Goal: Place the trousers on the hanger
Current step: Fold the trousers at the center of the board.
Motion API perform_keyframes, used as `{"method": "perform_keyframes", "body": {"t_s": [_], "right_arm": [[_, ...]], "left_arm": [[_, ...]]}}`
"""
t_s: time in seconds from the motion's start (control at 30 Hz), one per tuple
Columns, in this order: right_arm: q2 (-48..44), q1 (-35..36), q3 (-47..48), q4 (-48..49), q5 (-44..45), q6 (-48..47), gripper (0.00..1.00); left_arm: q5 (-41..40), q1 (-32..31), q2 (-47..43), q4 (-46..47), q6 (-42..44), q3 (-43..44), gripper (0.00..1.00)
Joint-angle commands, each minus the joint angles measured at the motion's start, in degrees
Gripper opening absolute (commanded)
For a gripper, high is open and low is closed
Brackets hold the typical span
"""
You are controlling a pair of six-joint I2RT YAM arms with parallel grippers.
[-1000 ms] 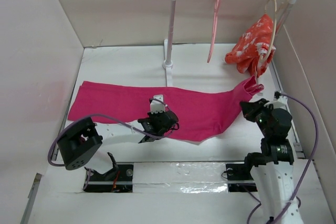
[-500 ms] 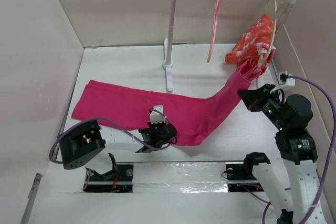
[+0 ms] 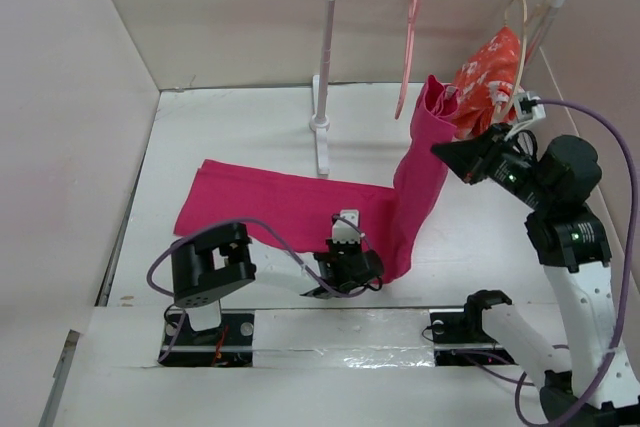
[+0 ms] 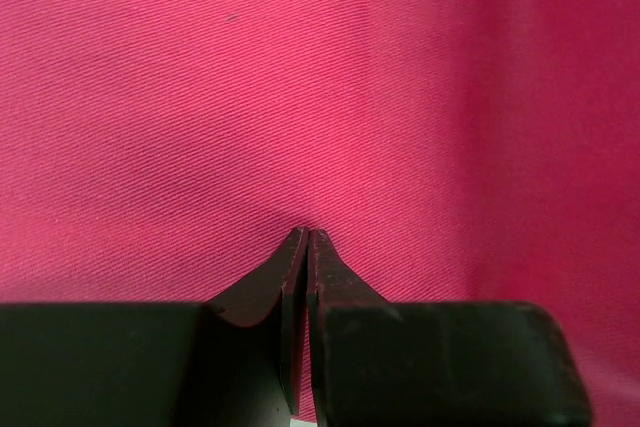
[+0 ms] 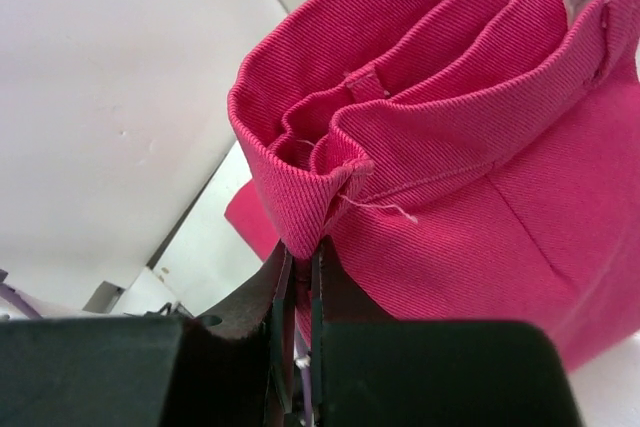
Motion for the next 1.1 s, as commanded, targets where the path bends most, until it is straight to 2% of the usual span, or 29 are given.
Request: {"method": "perform_keyframes", "body": {"t_s": [0.0, 0.07, 0.13, 0.2, 0.23, 0.27, 0.33, 0.5, 0.67, 0.87, 0.93, 1.0, 1.03, 1.07], "right_arm": [[2.51, 6.04, 5.78, 7.83, 0.60, -0.81, 0.00], [4.10, 11.32, 8.24, 6.43, 8.82, -2.84, 0.00], [6.12, 21.51, 8.17, 6.42, 15.70, -5.30, 0.00], [7.71, 29.59, 7.73, 6.51, 31.23, -8.19, 0.00], [9.11, 37.81, 7.47, 7.55, 37.73, -8.73, 0.00], [9.99, 41.46, 6.94, 9.04, 46.24, -9.09, 0.00], [12.36, 46.92, 9.13, 10.02, 52.27, -10.23, 0.00], [20.79, 46.95, 16.41, 11.61, 50.71, -11.11, 0.00], [28.97, 43.70, 25.90, 11.34, 46.69, -10.76, 0.00], [35.40, 38.95, 28.47, 13.89, 41.05, -6.46, 0.00], [36.28, 38.16, 28.39, 15.38, 41.05, -5.58, 0.00], [37.24, 38.16, 28.47, 16.00, 40.96, -5.40, 0.00], [37.85, 38.16, 28.21, 16.35, 40.96, -5.22, 0.00], [38.91, 38.16, 27.95, 16.79, 40.70, -4.96, 0.00]], "left_arm": [[5.69, -1.78, 4.72, -4.60, -1.50, 2.18, 0.00], [5.34, -1.78, 5.08, -4.96, -2.38, 2.36, 0.00], [4.99, -1.78, 4.21, -4.61, -2.73, 1.49, 0.00], [4.37, -1.78, 3.68, -4.43, -3.26, 1.04, 0.00], [4.29, -1.78, 3.41, -4.43, -3.26, 0.87, 0.00], [4.29, -1.78, 3.32, -4.43, -3.26, 0.78, 0.00], [4.20, -1.78, 3.24, -4.08, -3.17, 0.34, 0.00], [3.58, -3.54, 2.97, -1.36, -4.66, -2.03, 0.00], [3.23, -5.21, 2.62, 1.10, -5.20, -3.35, 0.00], [2.00, -5.73, 1.13, -0.20, -2.65, -1.16, 0.00], [-0.36, -6.27, -1.85, -2.66, -2.91, -0.81, 0.09], [-1.77, -6.27, -5.27, -6.09, -3.44, -1.50, 0.28], [-2.30, -6.27, -9.81, -6.97, -3.26, -2.73, 0.54], [-2.74, -6.27, -12.38, -9.85, -3.52, -3.43, 0.65]]}}
